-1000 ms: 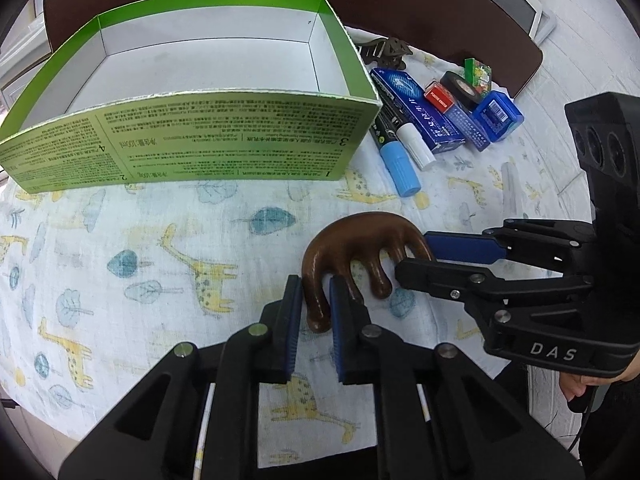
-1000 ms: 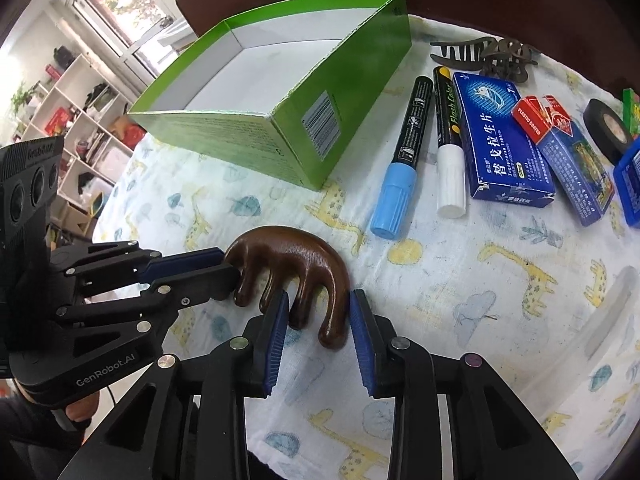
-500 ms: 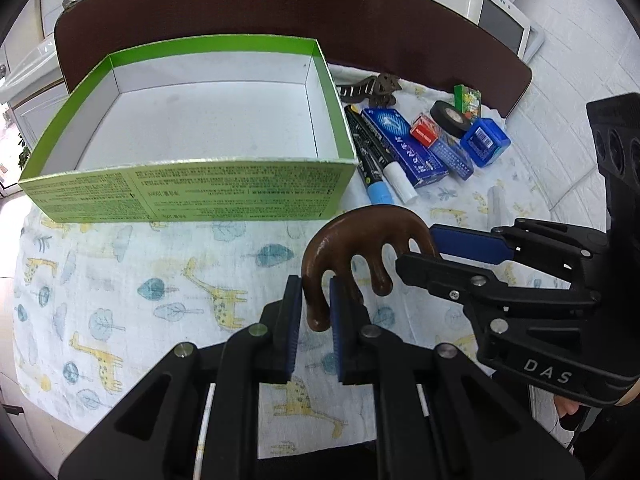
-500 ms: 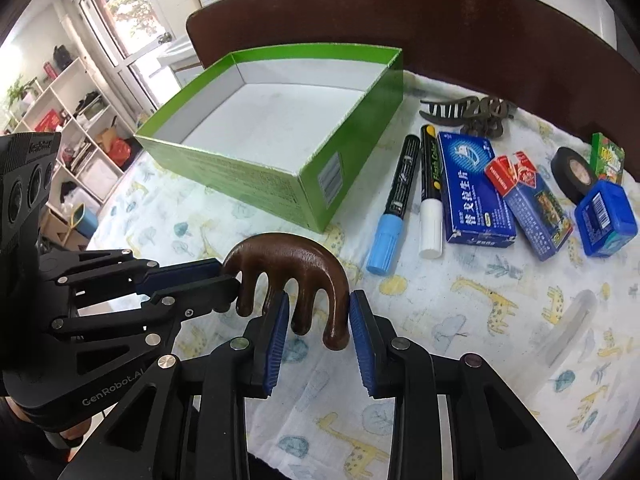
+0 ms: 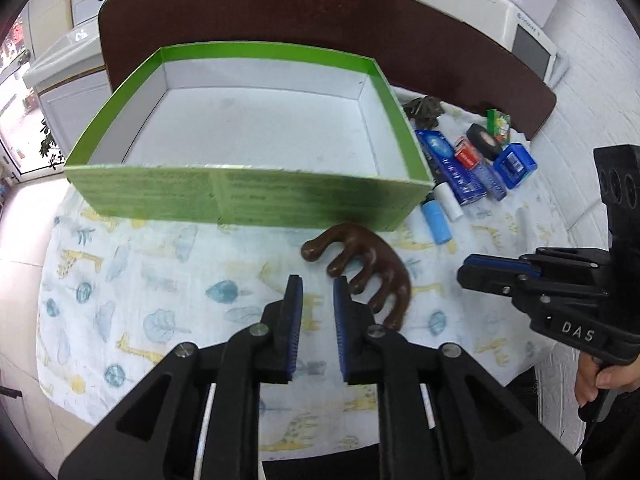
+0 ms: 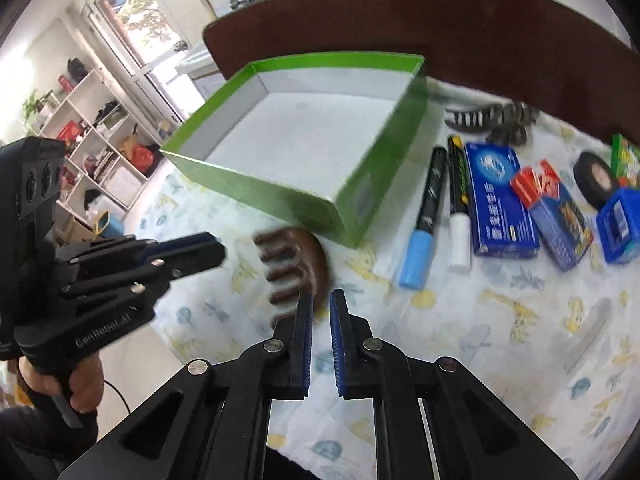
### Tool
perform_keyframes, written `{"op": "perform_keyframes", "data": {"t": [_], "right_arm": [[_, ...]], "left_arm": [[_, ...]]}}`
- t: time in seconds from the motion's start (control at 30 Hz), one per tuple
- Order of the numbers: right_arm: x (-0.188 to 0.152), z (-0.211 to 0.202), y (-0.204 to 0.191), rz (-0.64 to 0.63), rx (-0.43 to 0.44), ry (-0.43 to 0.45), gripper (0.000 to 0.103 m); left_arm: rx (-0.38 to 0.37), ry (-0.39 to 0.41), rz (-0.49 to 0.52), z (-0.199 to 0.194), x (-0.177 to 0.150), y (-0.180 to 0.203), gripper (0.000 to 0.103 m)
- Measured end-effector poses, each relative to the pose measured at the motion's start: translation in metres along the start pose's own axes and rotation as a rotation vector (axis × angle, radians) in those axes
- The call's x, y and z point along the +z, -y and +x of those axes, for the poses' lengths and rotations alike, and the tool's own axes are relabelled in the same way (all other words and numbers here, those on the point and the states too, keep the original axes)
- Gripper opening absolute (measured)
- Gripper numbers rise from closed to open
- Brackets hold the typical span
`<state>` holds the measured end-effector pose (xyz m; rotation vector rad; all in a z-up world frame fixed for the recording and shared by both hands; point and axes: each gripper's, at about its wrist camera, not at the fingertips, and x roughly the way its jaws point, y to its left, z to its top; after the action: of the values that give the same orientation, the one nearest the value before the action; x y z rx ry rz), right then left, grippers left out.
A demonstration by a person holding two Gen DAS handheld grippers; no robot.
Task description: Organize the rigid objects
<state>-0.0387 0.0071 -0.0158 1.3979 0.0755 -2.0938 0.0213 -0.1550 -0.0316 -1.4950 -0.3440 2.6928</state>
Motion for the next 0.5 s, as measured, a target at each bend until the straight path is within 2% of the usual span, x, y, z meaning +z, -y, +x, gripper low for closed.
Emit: {"op": "perform_keyframes", "data": {"t": [0.1, 0.17, 0.23, 0.33, 0.4, 0.5], "right_arm": [[-0.006, 0.011, 0.008, 0.036, 0.015, -0.031, 0.012], [-0.004, 0.017, 0.005, 0.030, 0.044, -0.034, 0.012], [0.002, 0.022, 0.002, 0.032, 0.083, -0.025, 0.012], [0.016, 0.038, -0.001, 0.035, 0.098, -0.046, 0.012], [0.023, 0.053, -0.003, 0.028, 0.074, -0.078, 0.013], [0.023, 0.064, -0.002, 0.048, 0.108, -0.097, 0.022]], "left_arm": [[-0.028, -0.027, -0.033, 0.005, -0.005, -0.004, 0.027], [-0.058, -0.037, -0.045, 0.006, -0.008, 0.001, 0.044], [-0.086, -0.048, -0.051, 0.008, -0.012, 0.006, 0.050], [-0.076, -0.061, -0.029, 0.013, -0.016, 0.013, 0.050], [-0.071, -0.070, -0.021, 0.016, -0.018, 0.015, 0.050], [-0.097, -0.101, -0.009, 0.022, -0.022, 0.018, 0.050]]}}
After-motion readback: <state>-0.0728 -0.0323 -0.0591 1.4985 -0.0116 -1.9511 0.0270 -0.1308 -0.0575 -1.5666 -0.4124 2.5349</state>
